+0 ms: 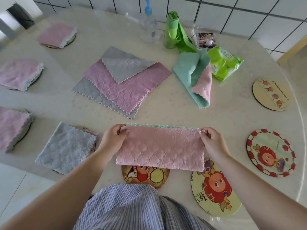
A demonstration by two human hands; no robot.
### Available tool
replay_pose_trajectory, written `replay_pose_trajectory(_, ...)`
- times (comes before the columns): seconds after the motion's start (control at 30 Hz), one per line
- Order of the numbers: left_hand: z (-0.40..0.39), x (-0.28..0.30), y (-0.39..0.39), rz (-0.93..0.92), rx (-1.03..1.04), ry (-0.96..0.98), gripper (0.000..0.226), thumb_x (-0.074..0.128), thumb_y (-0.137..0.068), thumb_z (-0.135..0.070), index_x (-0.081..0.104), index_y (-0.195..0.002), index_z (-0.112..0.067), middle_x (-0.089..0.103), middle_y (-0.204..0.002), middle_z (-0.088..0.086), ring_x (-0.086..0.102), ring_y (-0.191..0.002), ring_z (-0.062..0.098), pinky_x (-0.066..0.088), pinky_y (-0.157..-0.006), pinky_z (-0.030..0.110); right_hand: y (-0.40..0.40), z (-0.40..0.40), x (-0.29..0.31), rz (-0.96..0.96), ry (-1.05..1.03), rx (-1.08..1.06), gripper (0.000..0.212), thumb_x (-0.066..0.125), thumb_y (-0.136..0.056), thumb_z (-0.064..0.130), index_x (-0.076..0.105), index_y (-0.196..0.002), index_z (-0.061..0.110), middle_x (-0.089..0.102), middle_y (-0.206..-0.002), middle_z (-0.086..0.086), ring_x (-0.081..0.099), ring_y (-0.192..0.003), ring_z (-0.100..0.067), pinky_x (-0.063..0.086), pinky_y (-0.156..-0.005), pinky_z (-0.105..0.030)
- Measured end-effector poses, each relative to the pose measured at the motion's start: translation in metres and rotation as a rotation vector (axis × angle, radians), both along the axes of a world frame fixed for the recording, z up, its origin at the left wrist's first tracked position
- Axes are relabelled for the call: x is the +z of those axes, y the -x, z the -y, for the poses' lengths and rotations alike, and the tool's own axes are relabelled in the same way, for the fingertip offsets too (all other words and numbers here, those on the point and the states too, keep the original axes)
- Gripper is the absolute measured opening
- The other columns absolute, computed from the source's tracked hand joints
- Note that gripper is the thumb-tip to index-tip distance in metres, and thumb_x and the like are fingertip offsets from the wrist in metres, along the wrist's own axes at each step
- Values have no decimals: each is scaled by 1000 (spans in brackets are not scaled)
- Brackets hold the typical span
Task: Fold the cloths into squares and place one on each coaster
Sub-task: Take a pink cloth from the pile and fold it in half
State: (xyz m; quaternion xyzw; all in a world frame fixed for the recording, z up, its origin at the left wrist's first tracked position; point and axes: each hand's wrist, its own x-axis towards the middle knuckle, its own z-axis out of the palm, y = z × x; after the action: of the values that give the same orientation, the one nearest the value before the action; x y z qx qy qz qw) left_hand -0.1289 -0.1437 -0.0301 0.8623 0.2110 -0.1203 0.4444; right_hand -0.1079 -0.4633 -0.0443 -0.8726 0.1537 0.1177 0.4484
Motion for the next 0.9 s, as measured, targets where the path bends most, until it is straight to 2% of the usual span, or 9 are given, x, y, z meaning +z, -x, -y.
replay_pose_trajectory(0.07,-1,-2,-4,-3,1,-5,14,49,-94,-17,63,-95,-21,65,-85,2,59,-79,25,43,-64,31,-4,-1,-2,0,8,10,13,51,-93,23,63,-90,19,57,-68,7,53,-64,-14,39,-59,-29)
replay_pose_trajectory(0.17,-1,-6,-11,0,-11,-35,17,51,-94,-17,63,-106,-18,61,-84,-6,56,-76,13,43,-63,26,-9,-2,-3,-6,18,17,14,52,-93,26,63,-89,19,56,-65,7,50,-60,-13,37,-55,-27)
replay_pose_trajectory(0.3,-2,-10,-18,7,-29,-102,16,52,-93,-20,62,-105,-17,56,-79,-13,50,-71,2,40,-62,20,-12,-4,-3,-10,25,7,14,51,-93,27,63,-90,19,56,-64,8,50,-59,-11,36,-53,-26)
replay_pose_trajectory(0.6,-3,-13,-24,-23,10,-103,18,52,-93,-22,63,-106,-15,56,-82,-8,50,-74,11,39,-61,26,-16,-9,-2,-15,69,-26,14,51,-93,28,64,-92,22,60,-69,7,52,-60,-12,35,-51,-24)
replay_pose_trajectory(0.73,-1,-14,-26,-72,55,-73,27,52,-93,-25,58,-117,-15,59,-102,3,51,-84,16,38,-70,29,-18,-10,-3,-31,100,-43,17,52,-92,27,65,-100,19,62,-75,8,55,-64,-11,36,-52,-23)
replay_pose_trajectory(0.8,2,-12,-23,-44,86,-76,33,52,-92,-28,51,-124,-20,56,-115,2,50,-93,14,39,-76,28,-17,-12,0,-41,77,-87,19,51,-92,26,62,-106,20,63,-85,9,56,-69,-8,38,-54,-22)
replay_pose_trajectory(0.83,4,-10,-20,4,89,-113,37,53,-91,-29,47,-127,-22,52,-120,0,49,-98,12,38,-81,28,-15,-14,2,-37,59,-113,21,52,-92,24,60,-110,21,62,-93,9,57,-76,-7,40,-58,-21)
replay_pose_trajectory(0.9,10,-5,-10,158,18,-250,41,53,-90,-28,44,-130,-22,44,-128,-4,42,-111,9,35,-93,30,-7,-19,6,72,101,-86,26,54,-91,22,56,-116,21,56,-113,5,57,-99,-12,43,-77,-23)
